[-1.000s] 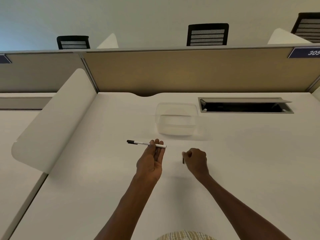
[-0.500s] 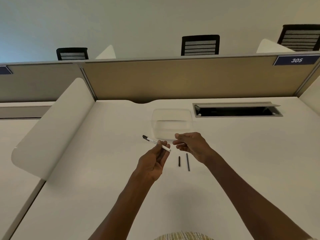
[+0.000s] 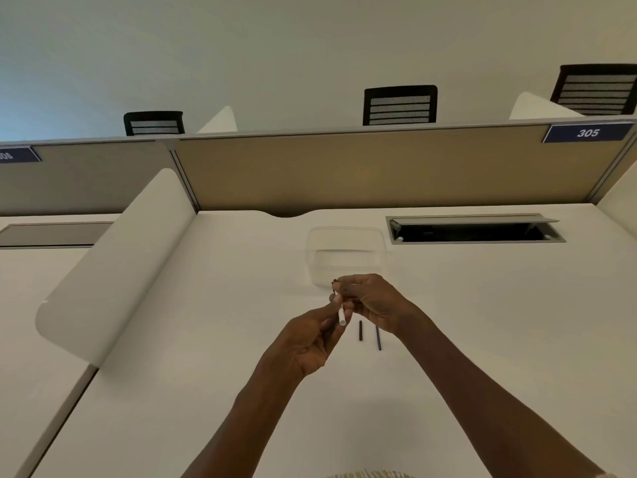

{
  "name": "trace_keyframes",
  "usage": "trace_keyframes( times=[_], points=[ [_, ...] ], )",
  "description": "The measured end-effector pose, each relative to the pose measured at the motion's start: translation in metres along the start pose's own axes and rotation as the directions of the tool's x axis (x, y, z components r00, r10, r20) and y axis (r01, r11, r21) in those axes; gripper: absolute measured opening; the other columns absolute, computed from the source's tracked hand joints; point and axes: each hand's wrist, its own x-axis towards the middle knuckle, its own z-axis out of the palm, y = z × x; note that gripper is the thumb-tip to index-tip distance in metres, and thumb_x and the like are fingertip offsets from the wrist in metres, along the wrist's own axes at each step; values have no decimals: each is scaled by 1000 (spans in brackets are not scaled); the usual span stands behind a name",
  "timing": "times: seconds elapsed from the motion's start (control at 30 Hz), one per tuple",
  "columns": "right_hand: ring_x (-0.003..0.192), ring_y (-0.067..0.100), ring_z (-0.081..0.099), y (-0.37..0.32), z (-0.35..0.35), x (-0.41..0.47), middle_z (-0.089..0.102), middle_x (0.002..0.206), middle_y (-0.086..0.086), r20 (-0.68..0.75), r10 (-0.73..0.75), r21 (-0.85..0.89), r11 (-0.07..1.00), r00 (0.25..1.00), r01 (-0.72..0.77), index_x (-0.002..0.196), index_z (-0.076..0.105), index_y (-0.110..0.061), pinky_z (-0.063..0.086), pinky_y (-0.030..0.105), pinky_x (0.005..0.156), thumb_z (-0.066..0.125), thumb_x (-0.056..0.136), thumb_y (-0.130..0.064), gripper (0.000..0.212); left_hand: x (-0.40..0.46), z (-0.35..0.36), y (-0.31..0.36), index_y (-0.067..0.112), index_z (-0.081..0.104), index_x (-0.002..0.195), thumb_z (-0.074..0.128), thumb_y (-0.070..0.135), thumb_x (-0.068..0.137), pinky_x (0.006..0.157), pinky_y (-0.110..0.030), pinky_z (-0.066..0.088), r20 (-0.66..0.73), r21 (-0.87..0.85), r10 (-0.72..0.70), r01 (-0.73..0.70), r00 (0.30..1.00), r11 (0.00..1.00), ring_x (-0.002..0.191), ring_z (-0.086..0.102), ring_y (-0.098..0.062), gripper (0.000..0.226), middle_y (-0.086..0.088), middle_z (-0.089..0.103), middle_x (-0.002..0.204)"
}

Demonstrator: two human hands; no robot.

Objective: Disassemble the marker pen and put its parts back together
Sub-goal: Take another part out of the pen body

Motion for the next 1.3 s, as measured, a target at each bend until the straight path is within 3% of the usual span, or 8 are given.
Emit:
trace_keyframes(
  times=[0.2, 0.3, 0.33, 0.43, 0.53, 0.67, 0.93, 1.3],
  points=[
    [77, 24, 68, -5, -6, 1, 69, 91, 21, -57, 11, 120, 993, 998, -4, 114, 61, 7, 55, 27, 69, 71, 83, -1, 34, 8, -8, 2, -2, 75, 102, 76, 26, 84, 59, -26, 60, 55, 144, 35, -42, 998, 989, 80, 75, -21, 33, -17, 76, 100],
    [72, 20, 71, -7, -12, 0, 69, 85, 20, -99, -7, 147, 989, 995, 21, 97, 67, 3, 56, 20, 59, 70, 84, 1, 14, 21, -18, -1, 1, 71, 103, 64, 34, 93, 69, -31, 60, -4, 414, 240, -217, 971, 884, 84, 75, -22, 35, -14, 77, 96],
    [70, 19, 71, -7, -14, 0, 70, 83, 20, -116, -7, 162, 986, 993, 26, 94, 67, 2, 56, 20, 57, 69, 84, 1, 10, 26, -23, -3, 5, 72, 99, 61, 37, 94, 73, -33, 60, -17, 585, 375, -295, 927, 756, 81, 75, -19, 35, -11, 78, 92],
    [71, 22, 72, -8, -19, -1, 71, 83, 21, -171, 1, 212, 977, 985, 36, 98, 64, 1, 57, 21, 56, 69, 84, 2, 14, 45, -49, -10, 10, 70, 109, 53, 44, 96, 88, -35, 49, 133, 964, 703, -257, 698, 73, 97, 68, -22, 40, -10, 74, 107],
    [71, 24, 71, -8, -21, -1, 70, 86, 23, -221, 7, 233, 971, 975, 46, 114, 57, 6, 56, 21, 55, 68, 85, 3, 31, 70, -86, -17, 13, 39, 148, 47, 43, 100, 116, -36, 25, 212, 974, 650, -208, 729, -85, 148, 24, -21, 57, -6, 35, 157],
    [70, 28, 67, -5, -24, 1, 69, 88, 25, -264, 4, 212, 976, 965, 54, 125, 49, 10, 56, 23, 55, 67, 86, 2, 44, 96, -135, -22, 10, 9, 155, 33, 47, 101, 121, -45, -2, 253, 947, 597, -68, 761, -315, 150, -15, -24, 70, -9, -9, 164],
    [66, 28, 70, 4, -22, 5, 70, 90, 26, -345, -19, 167, 983, 938, 81, 123, 47, -2, 58, 25, 58, 70, 83, 2, 46, 109, -182, -15, 4, 4, 154, 26, 43, 103, 123, -45, 1, 122, 958, 633, 76, 764, -277, 151, -8, -21, 68, -10, -5, 165],
    [58, 20, 72, 24, 3, 34, 73, 79, 12, -526, -379, -299, 920, 761, 252, 110, 39, -19, 58, 30, 71, 67, 85, -4, 41, 111, -188, -19, 11, 5, 156, 22, 43, 104, 123, -45, -1, 177, 921, 624, 94, 761, -377, 151, -9, -18, 63, -6, -6, 165]
  ],
)
